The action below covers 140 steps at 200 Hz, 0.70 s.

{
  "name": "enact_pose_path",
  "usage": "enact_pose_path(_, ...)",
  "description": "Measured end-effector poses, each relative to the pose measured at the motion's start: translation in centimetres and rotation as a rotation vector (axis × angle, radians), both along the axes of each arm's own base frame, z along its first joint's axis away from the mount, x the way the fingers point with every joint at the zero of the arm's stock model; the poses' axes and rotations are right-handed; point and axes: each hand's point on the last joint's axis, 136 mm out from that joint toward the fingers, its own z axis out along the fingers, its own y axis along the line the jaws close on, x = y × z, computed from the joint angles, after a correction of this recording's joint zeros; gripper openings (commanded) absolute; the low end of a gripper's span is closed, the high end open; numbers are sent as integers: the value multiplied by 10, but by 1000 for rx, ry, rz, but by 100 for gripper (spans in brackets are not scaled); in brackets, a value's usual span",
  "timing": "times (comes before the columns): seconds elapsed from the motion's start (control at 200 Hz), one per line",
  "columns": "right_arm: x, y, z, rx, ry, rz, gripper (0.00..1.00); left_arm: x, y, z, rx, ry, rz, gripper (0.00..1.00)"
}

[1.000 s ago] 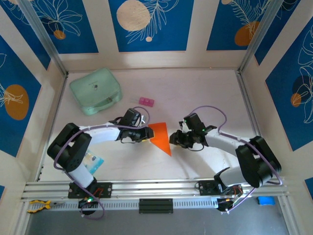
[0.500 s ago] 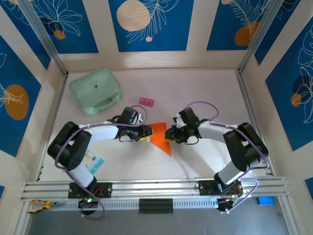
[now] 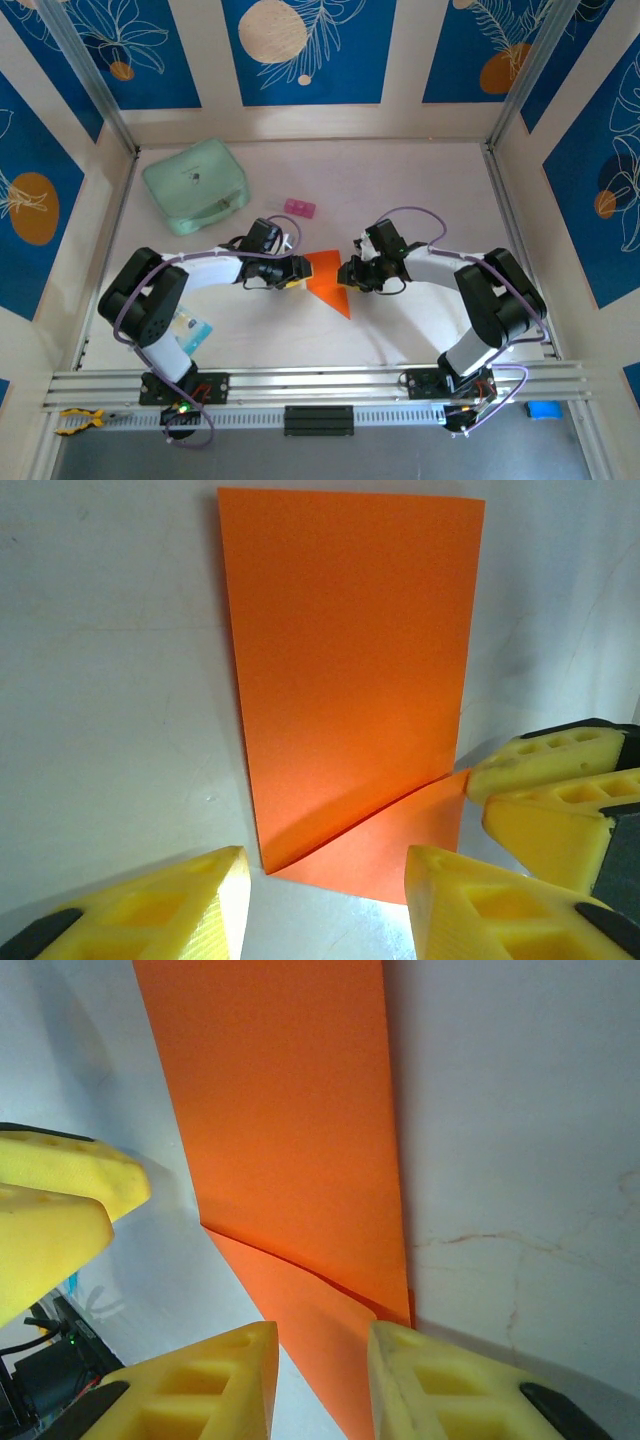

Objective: Fold a paper plane with a square sheet of paper (pick it up from the middle)
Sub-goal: Fourth fold the wing at the center of the table.

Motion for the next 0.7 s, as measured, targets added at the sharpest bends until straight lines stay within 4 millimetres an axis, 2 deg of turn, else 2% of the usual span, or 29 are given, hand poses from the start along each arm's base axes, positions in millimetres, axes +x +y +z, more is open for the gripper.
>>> enact_pose_path(0.2, 4, -4, 0, -7, -8, -14, 32, 1, 1, -2, 2, 3, 2, 45)
enact_pose_path(0.475, 2, -1, -5, 5, 8, 4, 27, 0, 0, -3, 2, 10, 0, 45)
enact_pose_path(0.7, 2, 0, -6, 8, 4, 12, 13, -1, 0, -5, 3, 17, -2, 44)
